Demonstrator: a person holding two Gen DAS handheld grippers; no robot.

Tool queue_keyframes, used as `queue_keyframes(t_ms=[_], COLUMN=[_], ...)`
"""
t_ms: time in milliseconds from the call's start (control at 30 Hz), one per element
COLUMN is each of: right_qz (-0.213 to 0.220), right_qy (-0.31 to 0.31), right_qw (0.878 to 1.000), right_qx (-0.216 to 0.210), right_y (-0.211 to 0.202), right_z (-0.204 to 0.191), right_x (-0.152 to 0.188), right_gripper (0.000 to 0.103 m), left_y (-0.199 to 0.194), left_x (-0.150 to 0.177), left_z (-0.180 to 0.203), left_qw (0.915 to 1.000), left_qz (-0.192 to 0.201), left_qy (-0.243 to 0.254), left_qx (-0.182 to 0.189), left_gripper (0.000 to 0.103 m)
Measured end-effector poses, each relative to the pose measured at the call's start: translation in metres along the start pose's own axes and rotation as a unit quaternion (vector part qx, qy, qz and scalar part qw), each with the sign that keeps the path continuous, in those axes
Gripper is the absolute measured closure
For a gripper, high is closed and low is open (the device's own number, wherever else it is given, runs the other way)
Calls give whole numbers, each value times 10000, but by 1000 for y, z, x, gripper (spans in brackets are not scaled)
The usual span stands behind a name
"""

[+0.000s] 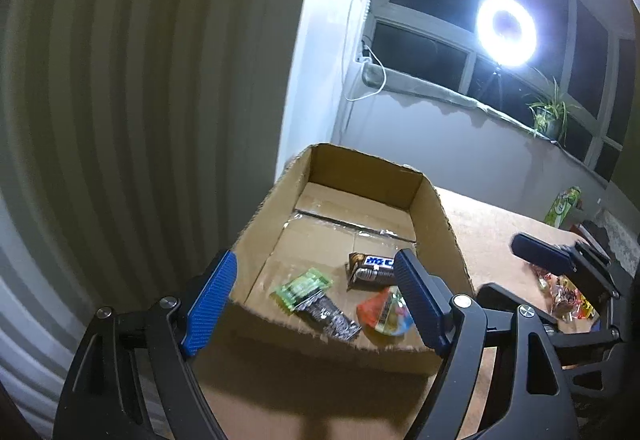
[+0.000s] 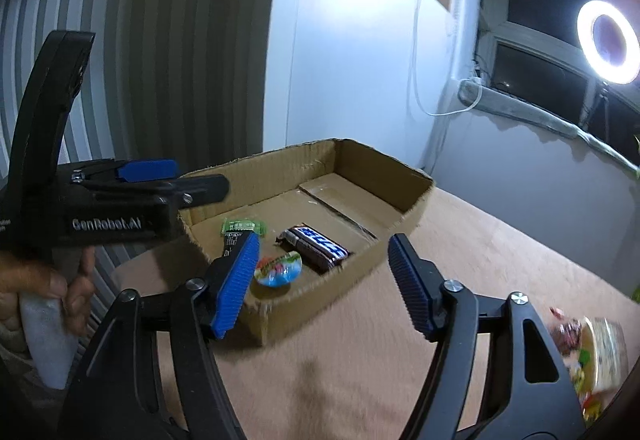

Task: Organize snacks
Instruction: 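Carry both items into the cardboard box and open both grippers, then move both tools back over the snack pile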

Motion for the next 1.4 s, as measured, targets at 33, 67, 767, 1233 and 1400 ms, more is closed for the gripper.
queue_keyframes(t_ms=[33,67,767,1233,1400], right_qz=[20,30,43,-273,-458], right_qy=[81,147,1333,2149,2461], right_qw=[10000,9999,9848,9671,9612], right_qx=[39,85,1113,1334,1162], right_y=[-6,-11,-135,-168,-165], right_z=[2,4,114,176,193], right_x=[3,5,98,153,167], right_gripper=[27,26,25,25,25], left_y=[-4,-6,-26,-13,1], left_x=[1,1,10,46,63], left_z=[-1,-1,145,249,274], left_qw=[10000,10000,9924,9700,9608], left_qz=[6,7,-138,-672,-1003], left_qy=[-35,-61,910,1765,1906], left_qx=[-11,-15,814,1532,1745], left_gripper=[22,22,22,22,22])
Point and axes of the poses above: each gripper's, at about its wrist camera, not at the fingertips, and y roughly the way its jaws point, z to its right, x to its underside, the point moved 1 cm from there along y, roughly the way its jaws point, and after that the axes turned 9 degrees about -x, right-handed, at the moved point
